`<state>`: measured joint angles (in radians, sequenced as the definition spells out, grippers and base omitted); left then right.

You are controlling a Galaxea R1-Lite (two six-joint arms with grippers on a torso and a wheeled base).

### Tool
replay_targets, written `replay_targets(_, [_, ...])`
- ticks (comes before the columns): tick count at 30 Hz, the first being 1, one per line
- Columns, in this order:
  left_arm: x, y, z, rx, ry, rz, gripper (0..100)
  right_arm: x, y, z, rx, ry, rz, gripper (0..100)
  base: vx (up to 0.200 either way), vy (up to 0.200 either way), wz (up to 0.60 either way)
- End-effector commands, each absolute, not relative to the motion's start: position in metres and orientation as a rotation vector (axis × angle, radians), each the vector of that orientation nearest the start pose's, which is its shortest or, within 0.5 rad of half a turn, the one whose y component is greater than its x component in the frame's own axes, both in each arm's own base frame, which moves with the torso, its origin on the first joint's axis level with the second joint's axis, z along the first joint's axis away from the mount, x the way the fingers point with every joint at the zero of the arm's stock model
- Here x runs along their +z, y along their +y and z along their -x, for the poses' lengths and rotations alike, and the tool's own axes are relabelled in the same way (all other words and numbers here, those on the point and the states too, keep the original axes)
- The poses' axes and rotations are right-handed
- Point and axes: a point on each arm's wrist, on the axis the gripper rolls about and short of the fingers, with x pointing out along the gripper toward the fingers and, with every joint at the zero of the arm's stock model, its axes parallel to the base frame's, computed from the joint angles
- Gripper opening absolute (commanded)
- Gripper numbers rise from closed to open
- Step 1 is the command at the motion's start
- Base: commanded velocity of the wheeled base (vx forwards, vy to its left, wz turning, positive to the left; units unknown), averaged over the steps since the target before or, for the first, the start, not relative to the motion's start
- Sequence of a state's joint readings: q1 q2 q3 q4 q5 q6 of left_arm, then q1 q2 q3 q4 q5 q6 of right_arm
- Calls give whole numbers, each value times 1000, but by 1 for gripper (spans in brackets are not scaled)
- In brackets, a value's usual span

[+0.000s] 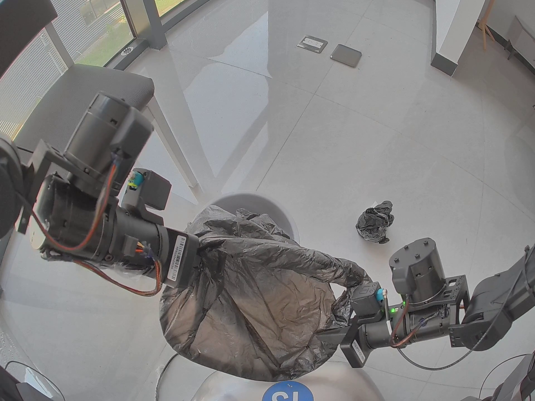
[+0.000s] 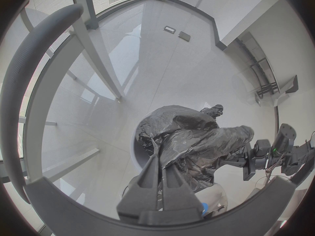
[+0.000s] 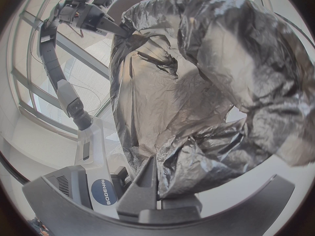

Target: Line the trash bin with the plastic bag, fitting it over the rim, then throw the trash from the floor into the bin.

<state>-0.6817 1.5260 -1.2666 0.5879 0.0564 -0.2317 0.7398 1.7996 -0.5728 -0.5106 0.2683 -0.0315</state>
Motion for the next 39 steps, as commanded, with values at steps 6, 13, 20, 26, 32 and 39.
replay_targets(6, [232,-158,-261,-389,897,-43,0,74,188,-261,862,686,164,0,0,0,0])
replay_targets(13, [245,-156,-303,-335,825,4,0,82,185,-285,819,638,131,0,0,0,0])
replay_targets(20, [243,-140,-312,-282,827,-1,0,84,203,-309,812,592,72,0,0,0,0])
replay_targets(26, [240,-137,-305,-272,892,-33,0,85,223,-323,834,536,47,0,0,0,0])
replay_targets(32, [239,-136,-289,-265,953,-58,0,80,230,-321,849,550,53,0,0,0,0])
replay_targets(39, [225,-134,-294,-256,943,-52,0,75,222,-319,832,571,61,0,0,0,0])
